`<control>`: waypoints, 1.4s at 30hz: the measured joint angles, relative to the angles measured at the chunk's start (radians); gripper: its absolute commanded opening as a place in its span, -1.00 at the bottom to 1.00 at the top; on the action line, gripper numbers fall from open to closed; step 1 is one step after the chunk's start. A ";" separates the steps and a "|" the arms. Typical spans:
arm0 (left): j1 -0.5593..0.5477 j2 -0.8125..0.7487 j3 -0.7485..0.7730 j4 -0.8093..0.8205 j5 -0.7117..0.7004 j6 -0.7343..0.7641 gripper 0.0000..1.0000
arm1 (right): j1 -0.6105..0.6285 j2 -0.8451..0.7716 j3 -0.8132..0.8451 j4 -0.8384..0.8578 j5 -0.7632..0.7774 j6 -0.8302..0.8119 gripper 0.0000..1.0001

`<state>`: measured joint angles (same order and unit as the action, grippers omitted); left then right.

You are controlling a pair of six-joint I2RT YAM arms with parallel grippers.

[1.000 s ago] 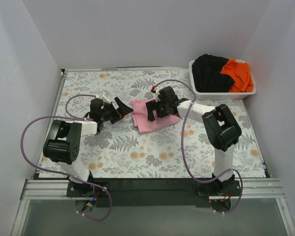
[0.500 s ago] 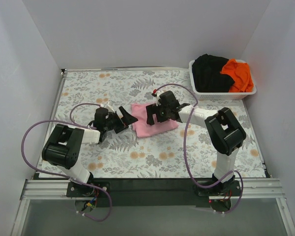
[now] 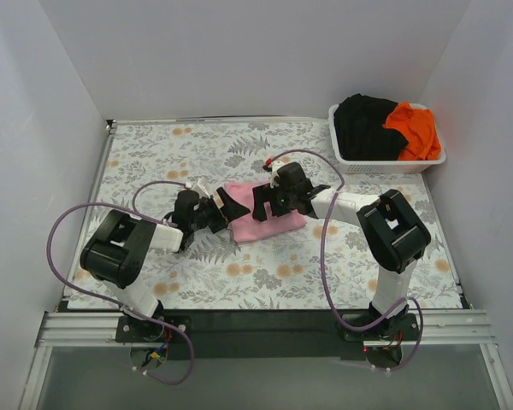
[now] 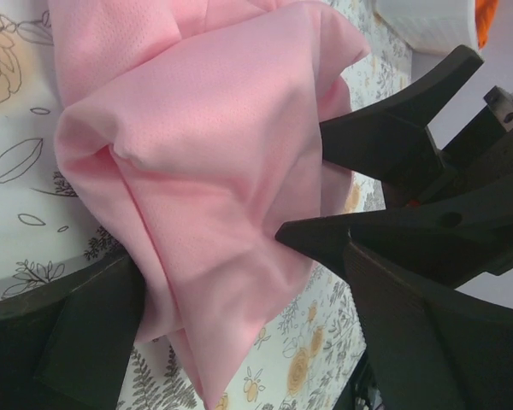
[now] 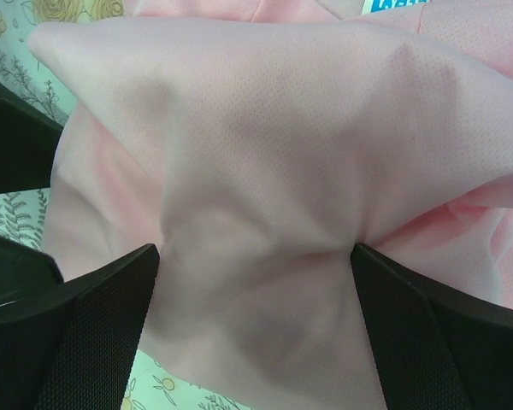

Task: Fold and stack the t-shirts
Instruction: Fold the tshirt, then neatly place the folded tshirt to the corner

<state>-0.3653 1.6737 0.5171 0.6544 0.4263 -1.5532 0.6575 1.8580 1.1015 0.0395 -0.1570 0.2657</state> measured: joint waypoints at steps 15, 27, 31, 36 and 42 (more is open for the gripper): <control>-0.016 0.079 -0.008 0.043 0.005 -0.031 -1.00 | 0.006 -0.025 -0.040 0.039 -0.022 0.019 0.96; 0.041 -0.071 0.320 -0.414 -0.129 0.251 -1.00 | 0.019 -0.402 -0.183 -0.076 0.043 0.023 0.97; 0.106 -0.070 0.397 -0.524 -0.151 0.336 -1.00 | 0.018 -0.538 -0.207 -0.077 0.069 0.020 0.97; 0.177 -0.011 0.465 -0.600 -0.171 0.419 -1.00 | 0.016 -0.626 -0.234 -0.106 0.098 0.016 0.97; 0.240 0.101 0.558 -0.709 -0.234 0.541 -1.00 | 0.016 -0.681 -0.249 -0.155 0.116 0.015 0.97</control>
<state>-0.1253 1.7748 1.0756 -0.0547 0.1921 -1.0126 0.6735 1.1767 0.8524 -0.1154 -0.0414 0.2810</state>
